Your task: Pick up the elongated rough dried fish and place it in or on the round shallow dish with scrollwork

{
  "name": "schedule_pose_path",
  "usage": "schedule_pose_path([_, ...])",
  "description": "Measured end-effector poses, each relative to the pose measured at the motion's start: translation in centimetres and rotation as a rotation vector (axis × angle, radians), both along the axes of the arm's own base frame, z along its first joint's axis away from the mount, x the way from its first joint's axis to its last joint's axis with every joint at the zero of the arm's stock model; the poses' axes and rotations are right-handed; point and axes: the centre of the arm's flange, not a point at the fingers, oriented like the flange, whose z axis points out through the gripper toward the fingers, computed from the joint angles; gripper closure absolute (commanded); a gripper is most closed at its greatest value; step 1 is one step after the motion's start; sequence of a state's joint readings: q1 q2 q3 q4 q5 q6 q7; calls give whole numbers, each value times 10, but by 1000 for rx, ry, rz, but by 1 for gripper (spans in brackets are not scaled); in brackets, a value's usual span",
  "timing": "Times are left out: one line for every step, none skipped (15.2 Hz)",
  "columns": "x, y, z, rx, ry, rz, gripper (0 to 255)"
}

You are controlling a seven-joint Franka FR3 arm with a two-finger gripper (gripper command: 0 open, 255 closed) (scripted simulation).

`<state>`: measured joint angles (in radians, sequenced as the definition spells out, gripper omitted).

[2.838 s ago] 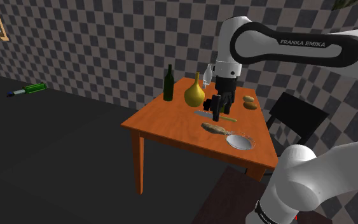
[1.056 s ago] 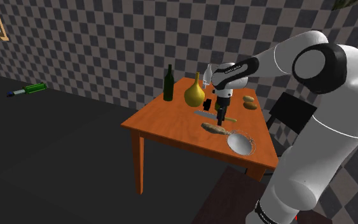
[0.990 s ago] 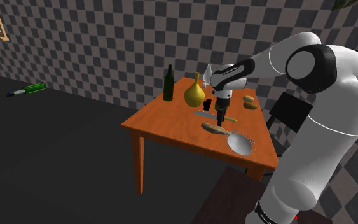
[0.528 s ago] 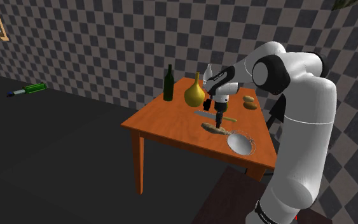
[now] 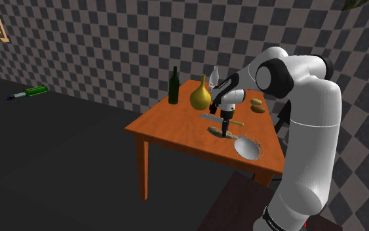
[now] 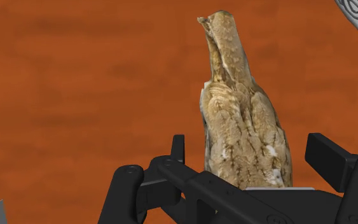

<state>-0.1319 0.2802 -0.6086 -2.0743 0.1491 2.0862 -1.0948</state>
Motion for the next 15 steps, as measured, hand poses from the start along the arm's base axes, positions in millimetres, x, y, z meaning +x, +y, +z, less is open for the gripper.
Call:
schedule_pose_path([0, 0, -1, 0, 0, 0, 0])
schedule_pose_path([0, 0, -1, 0, 0, 0, 0])
schedule_pose_path([0, 0, -1, 0, 0, 0, 0])
schedule_pose_path([0, 0, -1, 0, 0, 0, 0])
schedule_pose_path([0, 0, -1, 0, 0, 0, 0])
schedule_pose_path([0, 0, -1, 0, 0, 0, 255])
schedule_pose_path([0, 0, -1, 0, -1, 0, 255])
schedule_pose_path([0, 0, -1, 0, 0, 0, 255])
schedule_pose_path([0, 0, -1, 0, 0, 0, 255])
schedule_pose_path([0, 0, -1, 0, 0, 0, 255])
schedule_pose_path([0, 0, -1, 0, 0, 0, 255])
schedule_pose_path([0, 0, -1, 0, 0, 0, 255])
schedule_pose_path([0, 0, -1, 0, 0, 0, 255])
schedule_pose_path([0, 0, -1, 0, 0, 0, 255])
schedule_pose_path([0, 0, -1, 0, 0, 0, 255])
